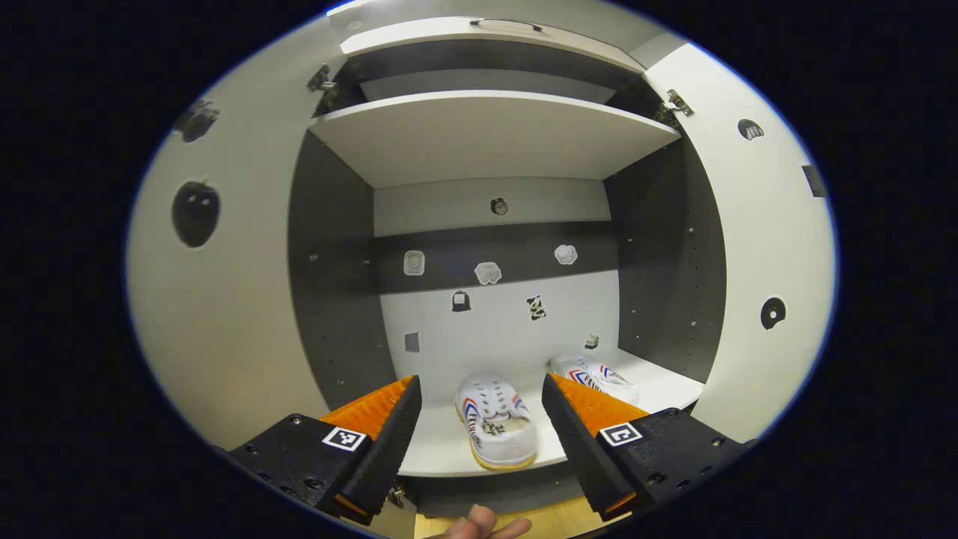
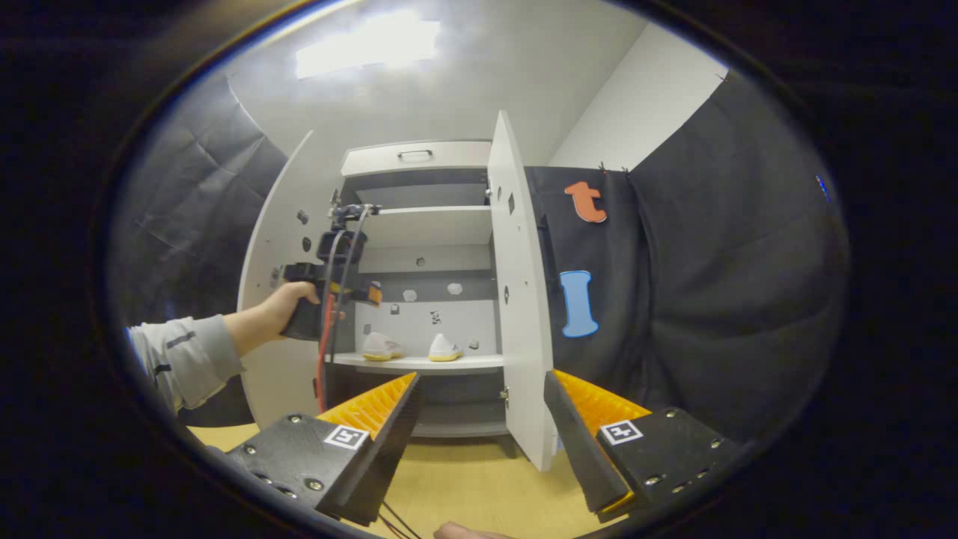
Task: Grab one shoe with the right hand and put it into the shoe cabinet, grab the other shoe with the left hand and put it into the shoe cabinet; then close the right door with the right hand and the left door with the left hand.
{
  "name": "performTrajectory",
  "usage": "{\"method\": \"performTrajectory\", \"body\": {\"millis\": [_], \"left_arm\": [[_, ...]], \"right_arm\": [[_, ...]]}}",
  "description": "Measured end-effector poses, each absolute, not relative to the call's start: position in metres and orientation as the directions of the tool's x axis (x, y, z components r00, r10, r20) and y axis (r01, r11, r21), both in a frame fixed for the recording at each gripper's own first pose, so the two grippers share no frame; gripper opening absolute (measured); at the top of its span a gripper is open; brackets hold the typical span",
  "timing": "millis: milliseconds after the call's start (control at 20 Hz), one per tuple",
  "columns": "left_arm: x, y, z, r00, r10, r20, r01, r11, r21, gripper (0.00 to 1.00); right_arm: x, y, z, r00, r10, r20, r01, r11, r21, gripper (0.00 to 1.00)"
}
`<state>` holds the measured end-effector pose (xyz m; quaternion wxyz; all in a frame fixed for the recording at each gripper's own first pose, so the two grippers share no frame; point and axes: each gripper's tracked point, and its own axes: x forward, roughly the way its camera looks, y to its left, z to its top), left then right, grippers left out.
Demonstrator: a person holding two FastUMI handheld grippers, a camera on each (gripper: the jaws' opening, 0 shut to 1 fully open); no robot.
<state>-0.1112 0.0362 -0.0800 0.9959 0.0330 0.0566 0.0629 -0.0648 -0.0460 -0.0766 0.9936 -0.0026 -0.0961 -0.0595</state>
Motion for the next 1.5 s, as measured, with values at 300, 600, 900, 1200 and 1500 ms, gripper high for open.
{"method": "performTrajectory", "body": {"millis": [300,600,900,1200,1500], "left_arm": [[-0.207,0.045,-0.093,0.993,0.086,-0.081,-0.083,0.996,0.038,0.97],[-0.307,0.028,-0.114,0.996,-0.073,-0.043,0.071,0.997,-0.040,0.98],[-0.374,0.032,-0.156,0.993,-0.096,-0.068,0.098,0.995,0.024,0.98],[-0.403,0.035,-0.180,0.990,-0.111,-0.083,0.111,0.994,-0.005,0.98],[-0.400,0.046,-0.166,0.996,-0.087,-0.032,0.086,0.996,-0.027,0.98]], "right_arm": [[-0.052,-0.075,-0.093,0.970,-0.203,0.133,0.203,0.979,0.012,0.96],[-0.057,-0.111,-0.082,0.946,-0.296,0.133,0.300,0.954,-0.013,0.92],[-0.054,-0.174,-0.070,0.950,-0.311,0.023,0.312,0.948,-0.065,0.96],[0.012,-0.214,0.003,0.991,-0.117,0.063,0.123,0.985,-0.118,0.97],[0.083,-0.263,0.025,0.993,-0.004,-0.114,-0.012,0.990,-0.138,0.97]]}}
